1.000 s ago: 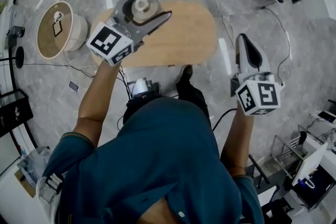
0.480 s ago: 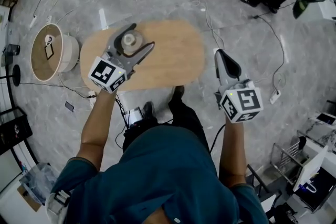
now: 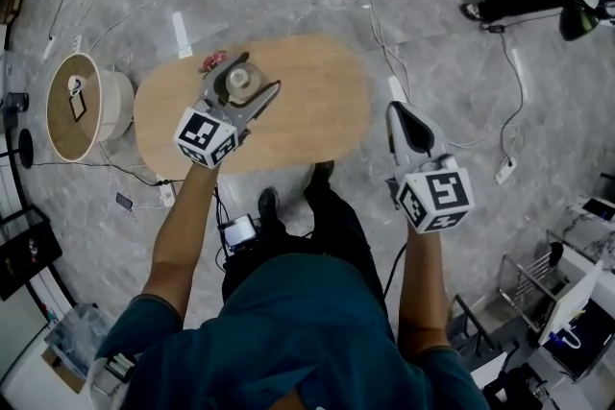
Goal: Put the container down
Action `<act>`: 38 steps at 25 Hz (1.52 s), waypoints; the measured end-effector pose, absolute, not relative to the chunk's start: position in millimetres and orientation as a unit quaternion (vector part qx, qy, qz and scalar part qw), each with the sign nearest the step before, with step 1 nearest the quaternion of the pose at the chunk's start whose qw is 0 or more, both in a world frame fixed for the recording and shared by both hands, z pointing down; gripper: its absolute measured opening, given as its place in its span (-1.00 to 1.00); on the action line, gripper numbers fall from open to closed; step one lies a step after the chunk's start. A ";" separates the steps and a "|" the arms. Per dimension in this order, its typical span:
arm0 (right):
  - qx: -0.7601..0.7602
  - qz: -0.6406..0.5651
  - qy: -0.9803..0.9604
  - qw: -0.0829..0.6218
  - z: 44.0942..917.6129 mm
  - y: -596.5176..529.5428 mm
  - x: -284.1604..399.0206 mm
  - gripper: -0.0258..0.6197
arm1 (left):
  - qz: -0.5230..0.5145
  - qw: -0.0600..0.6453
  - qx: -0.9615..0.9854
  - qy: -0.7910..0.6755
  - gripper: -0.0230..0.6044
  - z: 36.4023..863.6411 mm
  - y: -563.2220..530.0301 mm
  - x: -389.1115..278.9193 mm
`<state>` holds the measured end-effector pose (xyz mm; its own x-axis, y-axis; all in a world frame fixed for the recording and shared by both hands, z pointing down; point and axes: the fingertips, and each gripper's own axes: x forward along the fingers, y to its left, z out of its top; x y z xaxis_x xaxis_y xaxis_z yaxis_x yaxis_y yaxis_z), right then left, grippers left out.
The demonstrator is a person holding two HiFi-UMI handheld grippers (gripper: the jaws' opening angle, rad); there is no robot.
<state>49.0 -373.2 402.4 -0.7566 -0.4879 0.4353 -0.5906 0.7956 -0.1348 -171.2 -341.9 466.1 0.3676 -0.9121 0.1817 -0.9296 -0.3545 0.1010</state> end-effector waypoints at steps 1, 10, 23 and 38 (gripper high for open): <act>0.292 0.136 -0.926 0.196 408.4 -374.6 49.5 -0.89 | 0.049 0.097 0.821 -0.560 0.13 475.8 -345.8 -170.6; 0.291 0.160 -0.918 0.218 457.3 -384.0 48.6 -0.89 | 0.071 0.130 0.816 -0.559 0.13 559.4 -375.2 -167.2; 0.287 0.201 -0.901 0.255 533.0 -381.4 56.9 -0.89 | 0.108 0.172 0.800 -0.564 0.13 676.3 -397.5 -170.2; 0.266 0.225 -0.892 0.289 600.9 -379.4 55.6 -0.89 | 0.153 0.230 0.775 -0.568 0.13 804.6 -404.8 -166.8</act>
